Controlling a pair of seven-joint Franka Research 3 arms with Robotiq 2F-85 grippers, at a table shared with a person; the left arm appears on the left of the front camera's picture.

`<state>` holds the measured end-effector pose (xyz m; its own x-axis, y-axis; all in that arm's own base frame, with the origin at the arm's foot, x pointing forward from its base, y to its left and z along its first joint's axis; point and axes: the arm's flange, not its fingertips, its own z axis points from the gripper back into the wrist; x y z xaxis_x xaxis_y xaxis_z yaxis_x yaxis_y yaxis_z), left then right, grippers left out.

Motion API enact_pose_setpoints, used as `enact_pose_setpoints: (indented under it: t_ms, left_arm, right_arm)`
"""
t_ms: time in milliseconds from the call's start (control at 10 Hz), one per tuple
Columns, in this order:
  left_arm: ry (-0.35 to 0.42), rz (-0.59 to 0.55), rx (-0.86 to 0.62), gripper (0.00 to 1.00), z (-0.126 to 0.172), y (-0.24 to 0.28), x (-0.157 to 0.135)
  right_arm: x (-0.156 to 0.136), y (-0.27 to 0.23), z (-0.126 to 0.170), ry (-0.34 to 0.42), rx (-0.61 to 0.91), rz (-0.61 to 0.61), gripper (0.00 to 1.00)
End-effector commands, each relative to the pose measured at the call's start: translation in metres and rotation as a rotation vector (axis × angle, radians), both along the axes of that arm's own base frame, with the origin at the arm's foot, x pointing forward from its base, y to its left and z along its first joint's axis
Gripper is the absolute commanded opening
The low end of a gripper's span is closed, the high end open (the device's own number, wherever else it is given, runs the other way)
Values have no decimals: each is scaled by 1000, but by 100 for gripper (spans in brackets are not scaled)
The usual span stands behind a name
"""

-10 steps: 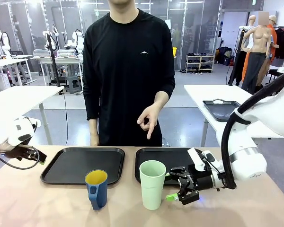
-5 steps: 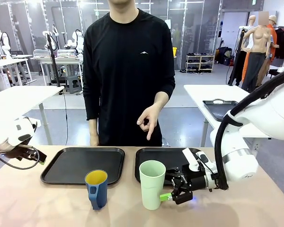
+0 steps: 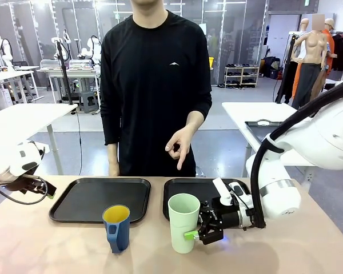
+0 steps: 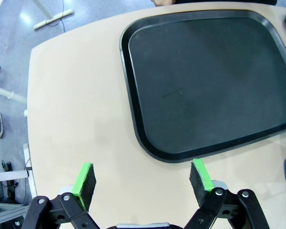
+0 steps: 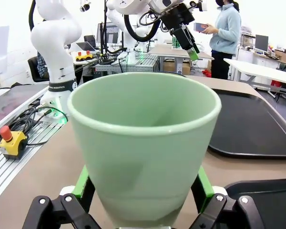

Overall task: Sort and store the cups by type.
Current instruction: Pick up the Reusable plastic cup.

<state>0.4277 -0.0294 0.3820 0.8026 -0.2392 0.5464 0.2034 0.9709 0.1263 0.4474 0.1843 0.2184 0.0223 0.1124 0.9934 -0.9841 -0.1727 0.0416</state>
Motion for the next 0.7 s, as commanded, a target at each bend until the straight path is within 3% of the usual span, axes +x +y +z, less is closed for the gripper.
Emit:
enact_pose_setpoints:
  t_ms: [0, 400, 500, 600]
  left_arm:
    - [-1, 1, -1, 100, 0, 1, 0]
    - [-1, 1, -1, 100, 0, 1, 0]
    - [-1, 1, -1, 100, 0, 1, 0]
    - [-1, 1, -1, 100, 0, 1, 0]
  right_arm:
    - [5, 11, -5, -6, 24, -15, 100]
    - [5, 13, -10, 0, 38, -24, 100]
    - [4, 11, -11, 5, 22, -38, 80]
    - [4, 10, -11, 3, 31, -45, 80]
